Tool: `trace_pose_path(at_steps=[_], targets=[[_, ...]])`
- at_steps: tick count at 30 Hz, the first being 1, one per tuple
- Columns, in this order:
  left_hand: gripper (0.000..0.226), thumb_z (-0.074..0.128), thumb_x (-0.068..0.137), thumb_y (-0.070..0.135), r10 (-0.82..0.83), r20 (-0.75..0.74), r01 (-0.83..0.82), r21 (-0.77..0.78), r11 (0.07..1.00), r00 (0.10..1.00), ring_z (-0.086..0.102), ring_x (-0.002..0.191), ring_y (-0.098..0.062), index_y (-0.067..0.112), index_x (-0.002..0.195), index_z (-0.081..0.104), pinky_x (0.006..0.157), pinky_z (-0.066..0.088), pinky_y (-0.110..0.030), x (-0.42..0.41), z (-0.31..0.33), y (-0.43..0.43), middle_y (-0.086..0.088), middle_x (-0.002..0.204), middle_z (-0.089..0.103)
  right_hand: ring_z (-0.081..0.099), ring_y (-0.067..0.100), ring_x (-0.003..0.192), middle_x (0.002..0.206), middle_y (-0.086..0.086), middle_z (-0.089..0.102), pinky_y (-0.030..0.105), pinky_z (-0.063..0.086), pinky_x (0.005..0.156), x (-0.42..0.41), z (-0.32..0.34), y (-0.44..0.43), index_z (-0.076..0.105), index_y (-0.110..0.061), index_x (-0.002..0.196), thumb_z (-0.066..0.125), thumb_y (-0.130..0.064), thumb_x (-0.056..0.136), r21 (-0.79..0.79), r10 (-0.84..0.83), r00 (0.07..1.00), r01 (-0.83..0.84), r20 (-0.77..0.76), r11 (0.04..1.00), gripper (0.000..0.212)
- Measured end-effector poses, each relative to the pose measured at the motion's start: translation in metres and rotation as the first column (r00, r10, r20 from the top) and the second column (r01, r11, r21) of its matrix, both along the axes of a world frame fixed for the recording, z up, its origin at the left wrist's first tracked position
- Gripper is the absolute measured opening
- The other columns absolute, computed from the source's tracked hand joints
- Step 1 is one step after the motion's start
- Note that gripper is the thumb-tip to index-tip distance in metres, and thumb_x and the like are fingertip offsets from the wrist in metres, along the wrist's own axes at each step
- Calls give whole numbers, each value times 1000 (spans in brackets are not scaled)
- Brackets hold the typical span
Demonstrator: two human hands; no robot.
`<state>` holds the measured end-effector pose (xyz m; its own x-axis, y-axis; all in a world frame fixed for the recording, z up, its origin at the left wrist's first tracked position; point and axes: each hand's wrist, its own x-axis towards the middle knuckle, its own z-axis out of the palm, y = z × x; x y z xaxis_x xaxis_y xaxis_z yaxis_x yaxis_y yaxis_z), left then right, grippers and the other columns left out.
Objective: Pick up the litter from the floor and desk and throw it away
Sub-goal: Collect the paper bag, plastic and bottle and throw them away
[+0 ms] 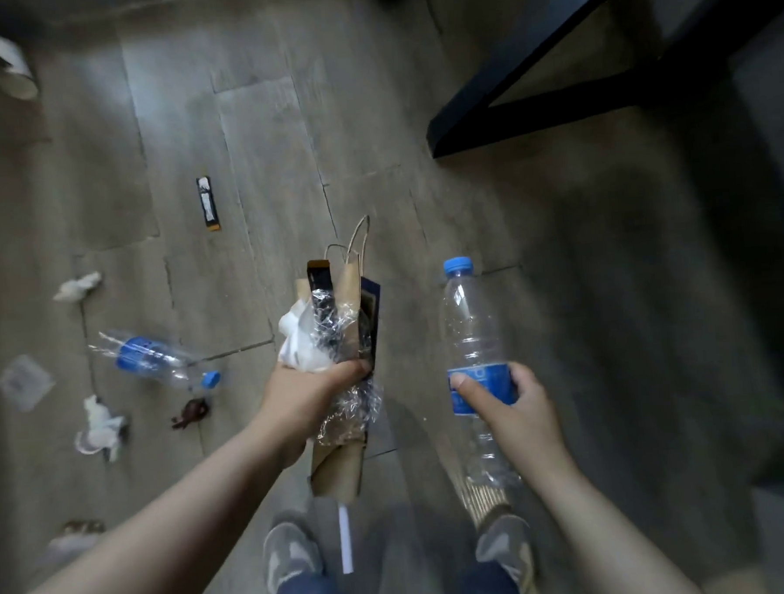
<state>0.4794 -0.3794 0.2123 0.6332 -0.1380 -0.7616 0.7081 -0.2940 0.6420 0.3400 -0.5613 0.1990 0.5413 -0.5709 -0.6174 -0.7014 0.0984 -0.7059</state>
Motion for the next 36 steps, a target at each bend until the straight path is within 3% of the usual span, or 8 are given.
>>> trace_pose_path(at_steps=[5, 9, 13, 16, 21, 27, 36], targets=[[49, 76, 72, -5, -32, 99, 37, -49, 998, 995, 68, 76, -23, 11, 115, 58, 69, 53, -33, 4, 147, -4, -12, 93, 71, 66, 2, 70, 82, -9, 72, 20, 49, 59, 7, 148, 2, 65, -25, 90, 79, -45, 70, -46, -39, 996, 43, 79, 998, 32], [46, 76, 72, -5, -49, 178, 69, -109, 992, 983, 68, 76, -23, 12, 112, 59, 66, 56, -32, 13, 270, -7, -12, 91, 71, 67, 3, 75, 85, -8, 71, 24, 50, 68, 26, 275, -2, 65, -23, 94, 78, -43, 72, -67, -79, 983, 91, 164, 994, 32], [56, 82, 56, 17, -74, 226, 108, -141, 984, 971, 66, 75, -29, 13, 109, 62, 65, 55, -37, 15, 387, -7, -16, 91, 71, 68, 9, 81, 89, -5, 71, 31, 55, 75, 38, 401, -1, 64, -23, 96, 79, -44, 71, -91, -113, 950, 145, 292, 985, 36], [65, 81, 53, 22, -88, 288, 141, -170, 975, 954, 70, 83, -31, 12, 114, 60, 67, 58, -39, 14, 463, -4, -16, 96, 71, 69, 12, 78, 86, -3, 72, 30, 56, 71, 35, 491, 2, 66, -23, 94, 79, -49, 68, -136, -132, 909, 200, 395, 970, 39], [60, 81, 58, 23, -188, 413, 304, -237, 923, 891, 71, 85, -31, 14, 113, 62, 74, 59, -45, 10, 583, -6, -15, 96, 72, 70, 9, 75, 84, -8, 73, 28, 55, 66, -4, 620, 8, 67, -29, 92, 77, -46, 74, -173, -219, 822, 355, 525, 919, 27], [57, 80, 58, 18, -228, 541, 468, -361, 806, 809, 71, 74, -25, 10, 111, 60, 59, 55, -32, -19, 696, -44, -17, 92, 72, 70, 9, 75, 85, -7, 72, 17, 51, 59, -60, 730, 0, 66, -29, 95, 74, -50, 72, -213, -228, 710, 474, 667, 854, 32], [52, 84, 64, 15, -312, 611, 646, -458, 610, 728, 72, 80, -35, 12, 111, 62, 65, 56, -39, -120, 781, -108, -17, 93, 73, 67, 1, 70, 81, -10, 72, 7, 45, 55, -180, 814, -20, 69, -20, 94, 74, -40, 75, -235, -253, 566, 649, 784, 724, 28]])
